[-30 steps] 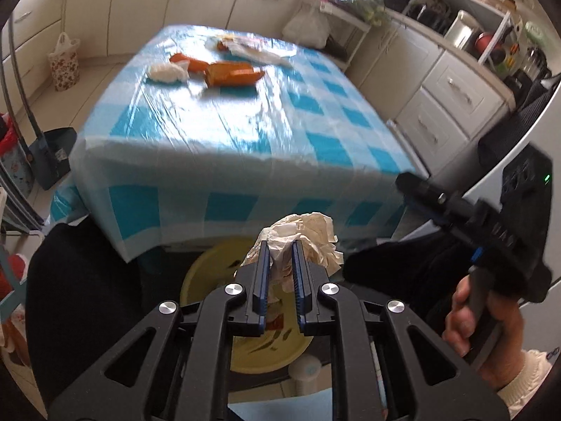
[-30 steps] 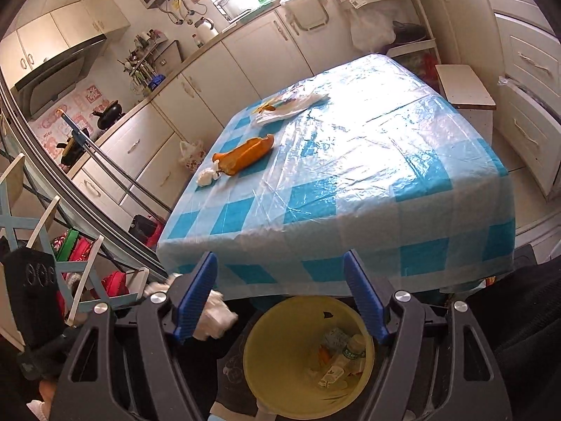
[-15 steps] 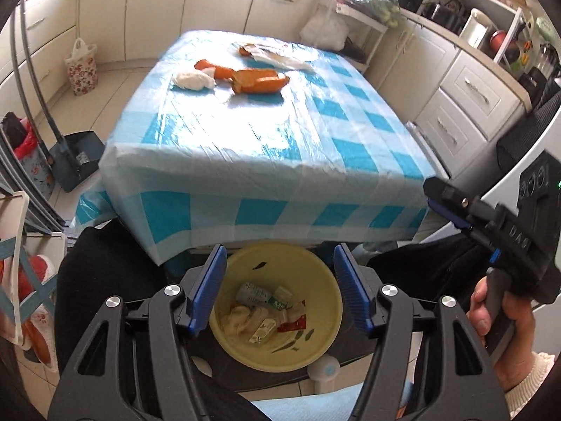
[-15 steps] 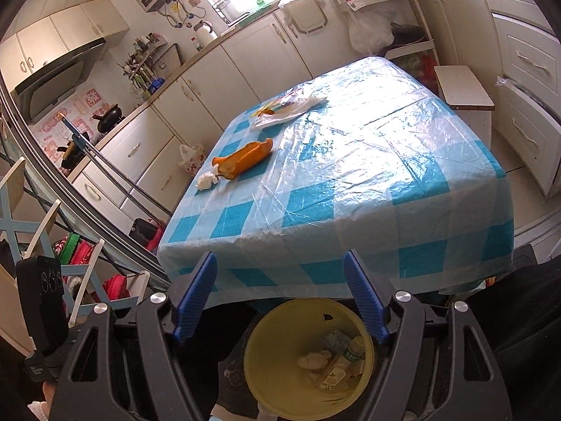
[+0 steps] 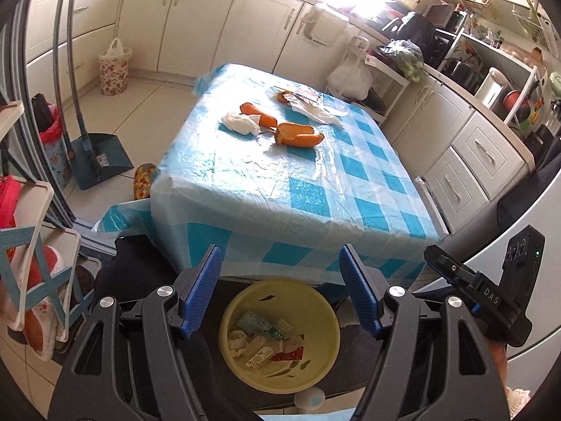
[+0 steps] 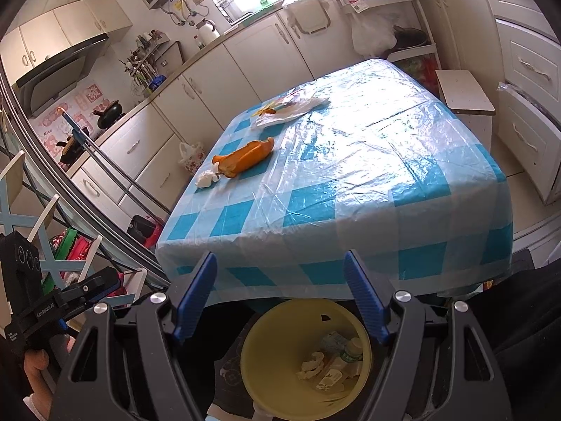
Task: Collect trash
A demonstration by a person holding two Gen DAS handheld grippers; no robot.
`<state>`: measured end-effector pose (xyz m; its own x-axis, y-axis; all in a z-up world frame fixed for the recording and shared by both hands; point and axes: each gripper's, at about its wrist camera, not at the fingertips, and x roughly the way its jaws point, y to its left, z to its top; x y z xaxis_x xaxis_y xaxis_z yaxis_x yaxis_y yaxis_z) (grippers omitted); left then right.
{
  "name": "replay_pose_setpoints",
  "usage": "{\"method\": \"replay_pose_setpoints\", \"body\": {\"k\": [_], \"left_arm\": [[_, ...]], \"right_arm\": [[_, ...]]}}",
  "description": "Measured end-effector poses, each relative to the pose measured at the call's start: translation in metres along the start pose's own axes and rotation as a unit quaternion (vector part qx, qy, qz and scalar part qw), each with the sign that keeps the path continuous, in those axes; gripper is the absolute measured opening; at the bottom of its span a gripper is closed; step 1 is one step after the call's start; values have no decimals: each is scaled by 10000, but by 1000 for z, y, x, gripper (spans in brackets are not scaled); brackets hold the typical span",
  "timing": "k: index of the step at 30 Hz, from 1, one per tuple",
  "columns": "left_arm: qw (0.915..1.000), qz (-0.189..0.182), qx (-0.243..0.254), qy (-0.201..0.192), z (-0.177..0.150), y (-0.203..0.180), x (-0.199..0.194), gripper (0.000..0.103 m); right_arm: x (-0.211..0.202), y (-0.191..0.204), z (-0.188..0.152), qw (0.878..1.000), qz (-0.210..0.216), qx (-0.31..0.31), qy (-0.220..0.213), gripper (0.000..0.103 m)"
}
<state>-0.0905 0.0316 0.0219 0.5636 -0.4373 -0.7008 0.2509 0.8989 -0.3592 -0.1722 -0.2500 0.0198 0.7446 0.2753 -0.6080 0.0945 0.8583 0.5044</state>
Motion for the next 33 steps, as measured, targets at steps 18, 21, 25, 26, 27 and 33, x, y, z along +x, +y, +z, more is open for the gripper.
{"method": "replay_pose_setpoints", "body": {"k": [18, 21, 25, 26, 27, 33], "left_arm": [[9994, 97, -249, -226, 5, 15, -10, 67], [9994, 97, -245, -228, 5, 15, -10, 67], [9993, 111, -262, -247, 6, 16, -11, 67], [9992, 116, -271, -256, 6, 16, -12, 67], [9992, 117, -282, -264, 6, 17, -12, 67], [9989, 131, -338, -307, 8, 20, -14, 67]], "right_arm": [[-1, 4, -1, 9999, -32, -124, -51, 72], [-1, 4, -1, 9999, -32, -128, -51, 72], [-2, 4, -1, 9999, -34, -126, -59, 72], [-1, 5, -1, 9999, -34, -128, -62, 72], [-1, 5, -1, 9999, -34, -131, -63, 72], [-1, 5, -1, 9999, -37, -143, -72, 72]]}}
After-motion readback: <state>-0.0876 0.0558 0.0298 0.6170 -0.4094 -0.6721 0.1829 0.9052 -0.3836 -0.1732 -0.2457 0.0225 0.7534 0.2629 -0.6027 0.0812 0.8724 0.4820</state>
